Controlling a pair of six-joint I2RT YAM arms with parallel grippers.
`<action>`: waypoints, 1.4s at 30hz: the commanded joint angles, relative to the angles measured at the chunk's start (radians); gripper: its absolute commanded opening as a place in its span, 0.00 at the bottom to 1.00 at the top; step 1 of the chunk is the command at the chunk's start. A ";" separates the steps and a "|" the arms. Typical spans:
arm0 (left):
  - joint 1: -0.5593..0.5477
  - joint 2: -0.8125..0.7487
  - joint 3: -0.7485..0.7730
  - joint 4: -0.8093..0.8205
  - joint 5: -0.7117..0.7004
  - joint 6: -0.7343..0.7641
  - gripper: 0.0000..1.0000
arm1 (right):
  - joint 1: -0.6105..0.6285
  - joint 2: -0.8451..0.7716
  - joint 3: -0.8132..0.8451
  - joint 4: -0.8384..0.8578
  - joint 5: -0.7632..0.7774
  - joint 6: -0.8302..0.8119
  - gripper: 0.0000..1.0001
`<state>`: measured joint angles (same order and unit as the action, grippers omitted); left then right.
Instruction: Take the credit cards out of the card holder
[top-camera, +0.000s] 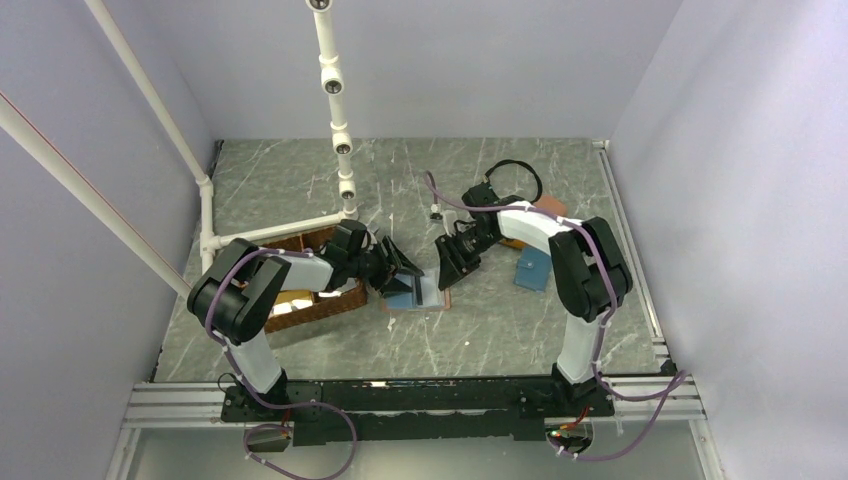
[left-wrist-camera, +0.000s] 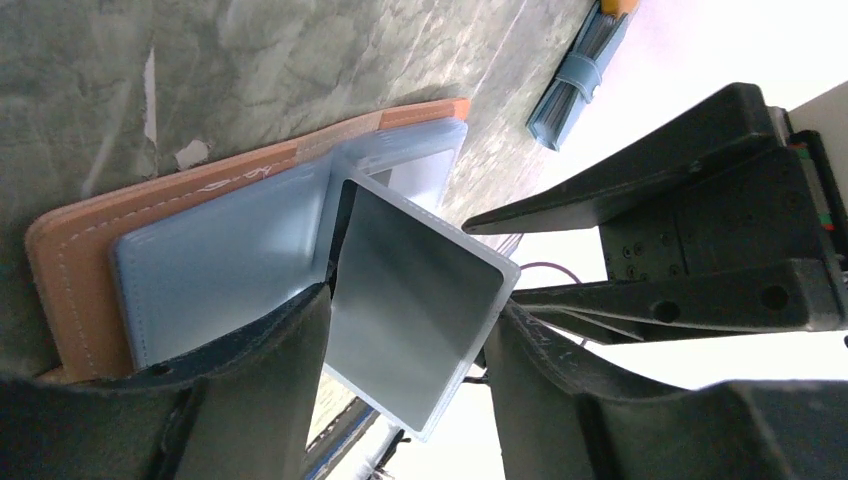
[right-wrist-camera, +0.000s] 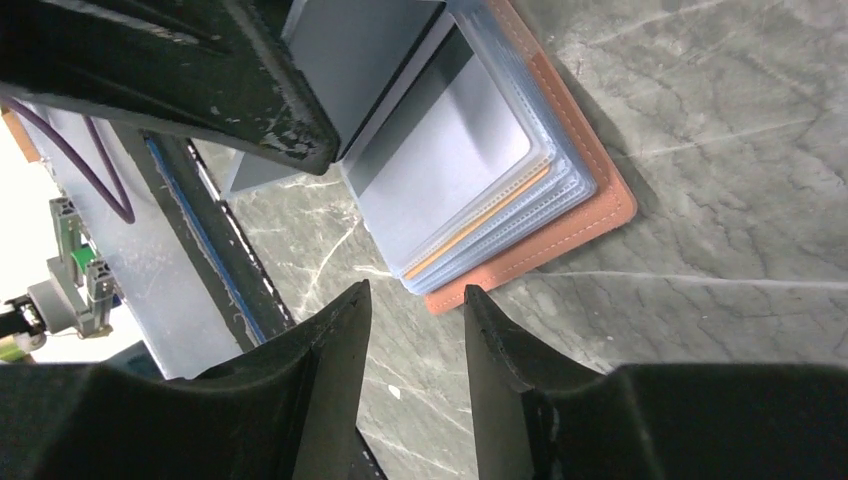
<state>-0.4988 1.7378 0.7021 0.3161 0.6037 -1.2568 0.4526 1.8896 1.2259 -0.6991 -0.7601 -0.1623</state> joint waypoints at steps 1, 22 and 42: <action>0.005 -0.041 0.002 -0.013 -0.015 0.013 0.60 | 0.000 -0.051 0.007 0.016 -0.072 -0.049 0.42; 0.002 -0.029 0.035 0.061 0.044 -0.011 0.61 | 0.035 0.152 0.076 0.041 -0.390 0.048 0.68; 0.010 -0.124 0.023 -0.028 -0.040 0.027 0.73 | -0.034 0.142 -0.008 0.141 -0.325 0.158 0.00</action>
<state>-0.4976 1.7153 0.7227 0.3363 0.6128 -1.2682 0.4637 2.0682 1.2514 -0.6292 -1.0309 -0.0250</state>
